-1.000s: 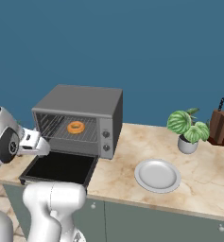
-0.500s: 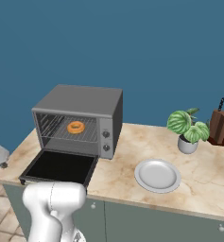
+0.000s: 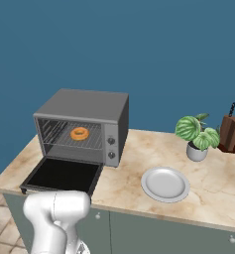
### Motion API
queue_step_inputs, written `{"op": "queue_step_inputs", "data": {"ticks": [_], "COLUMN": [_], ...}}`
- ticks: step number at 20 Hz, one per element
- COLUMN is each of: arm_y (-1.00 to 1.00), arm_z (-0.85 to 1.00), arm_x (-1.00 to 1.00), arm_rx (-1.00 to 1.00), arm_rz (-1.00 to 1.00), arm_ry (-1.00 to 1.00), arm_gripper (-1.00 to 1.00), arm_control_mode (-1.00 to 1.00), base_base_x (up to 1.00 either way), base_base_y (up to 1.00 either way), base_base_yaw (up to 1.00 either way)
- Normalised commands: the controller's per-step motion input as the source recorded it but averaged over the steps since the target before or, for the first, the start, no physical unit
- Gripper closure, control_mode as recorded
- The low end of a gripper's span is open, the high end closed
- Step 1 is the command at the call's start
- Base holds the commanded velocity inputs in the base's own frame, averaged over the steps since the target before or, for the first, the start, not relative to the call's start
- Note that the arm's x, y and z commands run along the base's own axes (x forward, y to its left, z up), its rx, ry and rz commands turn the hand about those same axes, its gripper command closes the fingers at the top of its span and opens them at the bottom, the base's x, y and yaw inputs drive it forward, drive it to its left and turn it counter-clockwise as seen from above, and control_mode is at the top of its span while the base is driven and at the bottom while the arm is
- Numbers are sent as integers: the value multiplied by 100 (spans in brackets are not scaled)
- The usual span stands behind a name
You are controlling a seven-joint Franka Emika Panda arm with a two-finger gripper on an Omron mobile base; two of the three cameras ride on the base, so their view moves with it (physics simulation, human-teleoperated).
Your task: Pick up the bagel from the plate, place it on the toaster oven rack, close the door, and set the timer.
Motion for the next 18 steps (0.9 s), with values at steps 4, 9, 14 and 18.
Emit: {"op": "queue_step_inputs", "data": {"ticks": [4,9,14,18], "arm_y": [0,0,0,0], "arm_z": [-32,-47,-52,-46], "arm_x": [44,42,37,24], "arm_rx": [-21,-21,-18,-14], "arm_rz": [11,8,3,0], "arm_ry": [0,0,0,0], "arm_gripper": [-100,-100,-100,-100], "arm_control_mode": [-100,-100,-100,-100], "base_base_x": [0,0,0,0], "base_base_y": [0,0,0,0], "base_base_yaw": [0,0,0,0]}}
